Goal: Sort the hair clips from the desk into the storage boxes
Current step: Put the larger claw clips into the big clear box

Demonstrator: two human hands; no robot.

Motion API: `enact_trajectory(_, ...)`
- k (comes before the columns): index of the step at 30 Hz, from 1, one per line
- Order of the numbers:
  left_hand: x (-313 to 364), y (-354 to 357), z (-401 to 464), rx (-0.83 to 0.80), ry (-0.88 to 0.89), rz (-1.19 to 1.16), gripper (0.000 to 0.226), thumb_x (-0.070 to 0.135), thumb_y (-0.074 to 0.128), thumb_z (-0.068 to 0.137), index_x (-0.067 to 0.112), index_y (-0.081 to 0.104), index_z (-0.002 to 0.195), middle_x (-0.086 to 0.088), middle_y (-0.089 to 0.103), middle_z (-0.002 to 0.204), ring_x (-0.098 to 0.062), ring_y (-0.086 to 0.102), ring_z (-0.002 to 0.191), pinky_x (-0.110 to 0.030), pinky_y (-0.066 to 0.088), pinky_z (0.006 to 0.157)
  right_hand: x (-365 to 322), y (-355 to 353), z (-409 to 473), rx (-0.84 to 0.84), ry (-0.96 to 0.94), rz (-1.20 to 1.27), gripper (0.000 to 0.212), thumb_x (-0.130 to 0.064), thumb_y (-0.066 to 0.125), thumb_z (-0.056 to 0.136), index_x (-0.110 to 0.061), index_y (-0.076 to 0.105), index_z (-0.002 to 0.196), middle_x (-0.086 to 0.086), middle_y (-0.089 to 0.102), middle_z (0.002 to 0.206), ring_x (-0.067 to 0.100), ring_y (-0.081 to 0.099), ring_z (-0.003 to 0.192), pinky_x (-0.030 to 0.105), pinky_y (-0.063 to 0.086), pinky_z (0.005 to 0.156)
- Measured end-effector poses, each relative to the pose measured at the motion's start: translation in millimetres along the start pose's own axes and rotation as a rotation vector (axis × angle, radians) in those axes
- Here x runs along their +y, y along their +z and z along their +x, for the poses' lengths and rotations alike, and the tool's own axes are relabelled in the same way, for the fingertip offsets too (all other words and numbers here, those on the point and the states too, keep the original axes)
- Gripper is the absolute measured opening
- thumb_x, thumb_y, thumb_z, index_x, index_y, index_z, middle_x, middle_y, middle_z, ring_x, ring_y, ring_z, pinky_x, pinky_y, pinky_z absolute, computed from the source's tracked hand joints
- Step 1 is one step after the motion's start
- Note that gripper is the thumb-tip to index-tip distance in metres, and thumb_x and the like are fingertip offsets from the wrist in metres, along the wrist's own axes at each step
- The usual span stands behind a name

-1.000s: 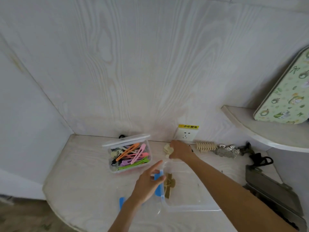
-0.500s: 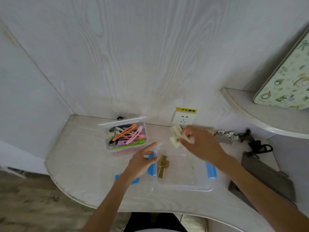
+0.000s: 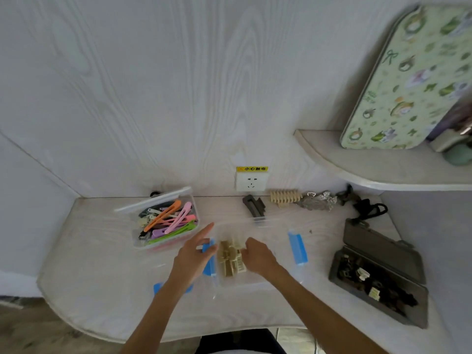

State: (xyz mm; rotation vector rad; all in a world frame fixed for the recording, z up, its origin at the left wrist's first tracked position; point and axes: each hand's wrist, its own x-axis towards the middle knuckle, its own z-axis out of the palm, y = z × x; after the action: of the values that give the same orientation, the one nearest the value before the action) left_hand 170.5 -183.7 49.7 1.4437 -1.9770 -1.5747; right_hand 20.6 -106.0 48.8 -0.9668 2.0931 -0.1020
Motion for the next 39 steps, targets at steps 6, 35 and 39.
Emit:
enact_trajectory(6, 1.9, 6.1, -7.9, 0.035, 0.055, 0.042, 0.051, 0.022, 0.061, 0.089, 0.045, 0.039, 0.128, 0.003, 0.049, 0.136, -0.009, 0.051, 0.113, -0.039, 0.043, 0.101, 6.2, -15.8, -19.5, -0.083, -0.077, -0.085, 0.046, -0.049, 0.033, 0.096, -0.013, 0.046, 0.121, 0.007, 0.056, 0.122, 0.024, 0.054, 0.110, 0.033, 0.041, 0.089)
enact_trajectory(35, 33.1, 37.8, -6.6, -0.055, 0.439, 0.988, 0.024, 0.038, 0.053, 0.087, 0.028, 0.064, 0.107, 0.010, 0.067, 0.099, -0.007, 0.056, 0.100, -0.029, -0.013, 0.116, 22.5, -121.3, 21.2, 0.467, -0.034, -0.208, 0.025, -0.027, 0.046, 0.092, -0.005, 0.056, 0.101, 0.011, 0.063, 0.097, 0.029, 0.060, 0.092, 0.031, 0.042, 0.070)
enact_trajectory(39, 29.2, 37.5, -5.9, -0.048, 0.454, 1.003, 0.025, 0.041, 0.052, 0.087, 0.027, 0.064, 0.104, 0.010, 0.067, 0.097, -0.007, 0.057, 0.097, -0.033, -0.009, 0.118, 22.1, -119.7, 51.7, 0.181, 0.154, -0.147, 0.035, -0.027, 0.055, 0.089, -0.002, 0.053, 0.114, 0.011, 0.062, 0.097, 0.028, 0.064, 0.092, 0.035, 0.052, 0.082)
